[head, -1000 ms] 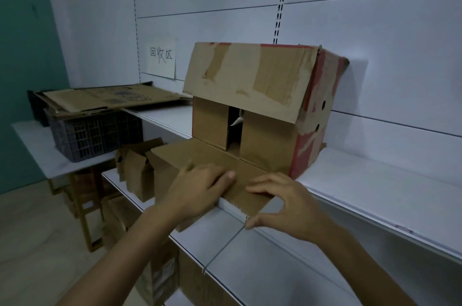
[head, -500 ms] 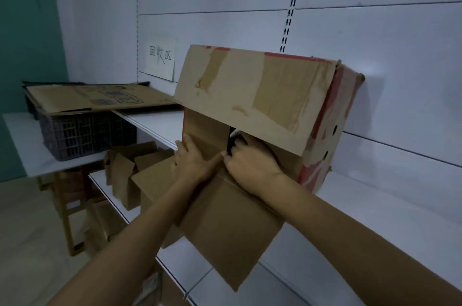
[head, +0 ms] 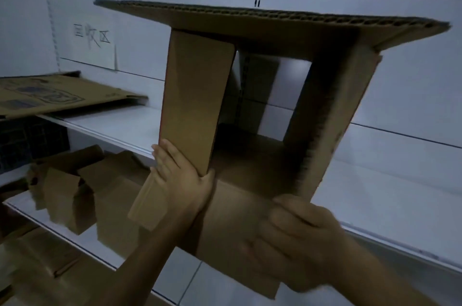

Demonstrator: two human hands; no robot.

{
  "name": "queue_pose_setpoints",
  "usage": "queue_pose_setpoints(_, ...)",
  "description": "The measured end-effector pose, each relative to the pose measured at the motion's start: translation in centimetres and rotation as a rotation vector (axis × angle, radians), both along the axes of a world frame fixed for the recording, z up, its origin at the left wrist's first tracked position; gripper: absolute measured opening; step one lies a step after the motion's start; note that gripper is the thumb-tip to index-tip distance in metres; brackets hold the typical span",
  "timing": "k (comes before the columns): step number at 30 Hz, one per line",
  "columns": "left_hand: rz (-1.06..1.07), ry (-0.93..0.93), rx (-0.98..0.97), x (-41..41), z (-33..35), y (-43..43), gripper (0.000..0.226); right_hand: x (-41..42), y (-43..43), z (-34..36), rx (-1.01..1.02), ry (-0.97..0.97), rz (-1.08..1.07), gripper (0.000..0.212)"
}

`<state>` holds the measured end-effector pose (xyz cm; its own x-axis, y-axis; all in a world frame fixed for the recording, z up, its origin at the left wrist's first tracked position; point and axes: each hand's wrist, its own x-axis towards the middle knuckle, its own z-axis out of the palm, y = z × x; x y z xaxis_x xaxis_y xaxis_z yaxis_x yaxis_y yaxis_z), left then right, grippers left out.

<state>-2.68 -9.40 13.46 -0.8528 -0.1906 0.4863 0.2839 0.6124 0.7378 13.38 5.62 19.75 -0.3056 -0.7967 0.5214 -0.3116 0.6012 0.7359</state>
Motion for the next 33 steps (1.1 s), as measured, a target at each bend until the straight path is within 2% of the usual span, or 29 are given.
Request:
queue_pose_setpoints(1, -0.008, 0.013, -0.003, 0.2, 0.0, -0.2, 0.112, 1.6, 0.6, 0.1, 0.001, 0.027, -0.072, 0.065)
queue_pose_setpoints(3, -0.053, 0.044, -0.01, 0.7, -0.4, -0.8, 0.106, 4.8, 1.4, -0.1, -0.025, 0.074, -0.135, 0.053)
queue_pose_setpoints(5, -0.134, 0.114, -0.067, 1.3, -0.7, -2.1, 0.096, 7.0, 2.2, -0.3, -0.133, 0.098, -0.225, 0.046)
queue_pose_setpoints(9, -0.273, 0.288, -0.246, 2.8, -2.8, -6.0, 0.084, 9.6, 4.3, -2.3, -0.343, 0.086, -0.445, 0.054)
queue_pose_setpoints(13, -0.402, 0.408, -0.478, 3.1, -4.6, -10.8, 0.105, 11.2, 2.7, -3.9, -0.452, 0.016, -0.41, 0.047)
queue_pose_setpoints(16, -0.469, 0.431, -0.677, 2.0, -4.6, -13.5, 0.109, 11.8, 0.2, -5.0, -0.472, -0.08, -0.37, 0.037)
queue_pose_setpoints(18, -0.5, 0.414, -0.719, 1.2, -4.2, -14.3, 0.108, 12.1, -1.7, -5.5, -0.487, -0.139, -0.306, 0.031)
queue_pose_setpoints(20, -0.528, 0.366, -0.734, 0.8, -4.0, -14.5, 0.109, 12.1, -3.4, -5.0, -0.596, -0.234, -0.256, 0.029)
queue_pose_setpoints(22, -0.535, 0.378, -0.731, 0.7, -4.0, -14.6, 0.107, 11.4, -4.1, -3.5, -0.717, -0.351, -0.352, 0.045)
queue_pose_setpoints(24, -0.524, 0.389, -0.685, 1.1, -4.0, -14.3, 0.102, 10.3, -3.3, -1.7, -0.668, -0.418, -0.608, 0.076)
queue_pose_setpoints(25, -0.532, 0.355, -0.618, 1.4, -4.0, -14.1, 0.101, 10.0, -2.1, -1.0, -0.68, -0.488, -0.716, 0.084)
queue_pose_setpoints(27, -0.621, 0.223, -0.562, 1.1, -3.8, -14.4, 0.102, 9.8, 0.9, 0.5, -0.907, -0.599, -0.817, 0.073)
queue_pose_setpoints(29, -0.834, -0.033, -0.785, -1.1, -2.4, -16.0, 0.106, 9.9, 5.9, 1.6, -1.214, -0.562, -0.861, 0.061)
queue_pose_setpoints(30, -0.93, -0.159, -0.857, -2.6, -1.1, -16.7, 0.105, 9.8, 8.5, 2.0, -1.27, -0.548, -0.976, 0.062)
queue_pose_setpoints(31, -0.969, -0.212, -0.82, -3.6, 0.4, -17.1, 0.095, 9.7, 10.8, 2.1, -1.276, -0.57, -1.128, 0.07)
queue_pose_setpoints(32, -0.95, -0.23, -0.663, -4.2, 2.0, -17.0, 0.072, 9.5, 12.6, 1.8, -1.288, -0.612, -1.246, 0.081)
queue_pose_setpoints(33, -0.846, -0.184, -0.505, -4.5, 3.7, -16.3, 0.047, 9.2, 13.8, 1.5, -1.332, -0.645, -1.296, 0.092)
